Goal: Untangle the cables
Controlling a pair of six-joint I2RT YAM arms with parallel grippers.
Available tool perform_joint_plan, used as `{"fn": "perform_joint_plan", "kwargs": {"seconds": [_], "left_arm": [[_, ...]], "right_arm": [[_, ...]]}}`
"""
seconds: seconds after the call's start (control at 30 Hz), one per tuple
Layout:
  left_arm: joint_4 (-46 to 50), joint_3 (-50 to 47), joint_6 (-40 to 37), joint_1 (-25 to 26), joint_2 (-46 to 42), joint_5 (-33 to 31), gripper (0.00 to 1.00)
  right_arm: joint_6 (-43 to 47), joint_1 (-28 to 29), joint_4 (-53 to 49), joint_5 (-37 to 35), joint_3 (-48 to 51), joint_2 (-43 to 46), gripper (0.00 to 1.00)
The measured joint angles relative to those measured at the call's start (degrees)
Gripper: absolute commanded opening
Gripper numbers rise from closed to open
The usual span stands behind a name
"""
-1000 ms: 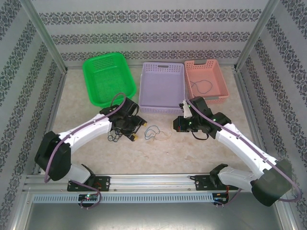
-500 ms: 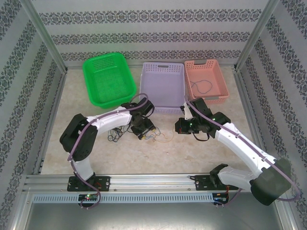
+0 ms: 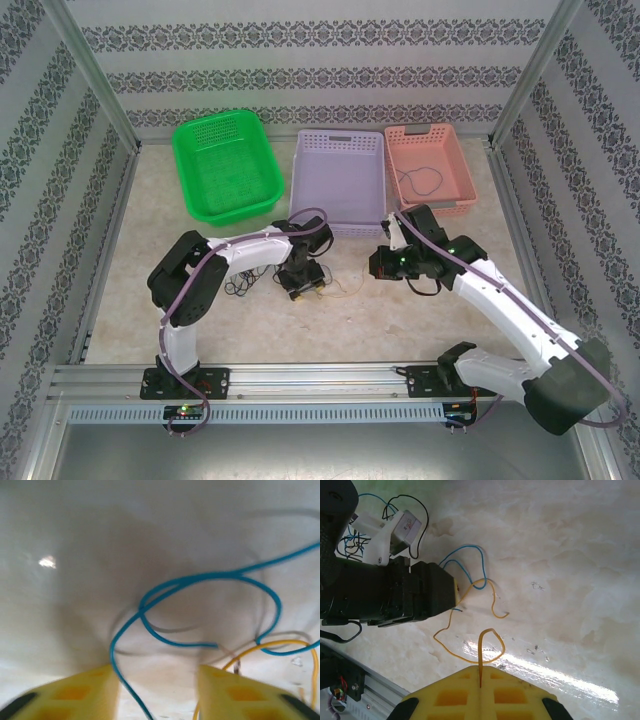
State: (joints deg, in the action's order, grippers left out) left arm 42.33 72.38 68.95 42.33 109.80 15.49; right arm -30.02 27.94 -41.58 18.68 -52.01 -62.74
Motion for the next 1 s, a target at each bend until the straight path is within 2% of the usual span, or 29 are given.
{"fn": "perform_joint_plan", "kwargs": {"seconds": [0.07,0.1,0.27,0.47,0.77,1.0], "left_arm": [[0.4,0.0,-0.2,-0.1,0.1,-1.4,0.03],[0.8,-0.1,-0.4,-0.1,0.1,-2.1,0.0],[0.1,-1.1,-1.1,-0.6,-0.7,-3.5,0.0],[-2.5,-4.7,-1.5,-2.0,-3.3,-4.2,0.0],[-2.8,-7.1,-1.5,-3.1,-5.2,-6.8,0.0],[-4.1,-8.7,-1.5,-3.6,-6.3,-6.8,0.0]], "right_arm": [[0.0,-0.3,-0.5,-0.5,0.0,0.9,0.0],[0.2,-0.7,-0.9,-0.9,0.0,1.4,0.0],[0.4,-5.7,-4.8,-4.4,-2.4,5.9,0.0],[1.1,-14.2,-7.1,-8.2,-13.2,10.3,0.0],[3.3,-21.3,-7.1,-17.5,-28.0,9.6,0.0],[5.2,-23.7,-4.0,-18.9,-36.4,6.5,0.0]]}}
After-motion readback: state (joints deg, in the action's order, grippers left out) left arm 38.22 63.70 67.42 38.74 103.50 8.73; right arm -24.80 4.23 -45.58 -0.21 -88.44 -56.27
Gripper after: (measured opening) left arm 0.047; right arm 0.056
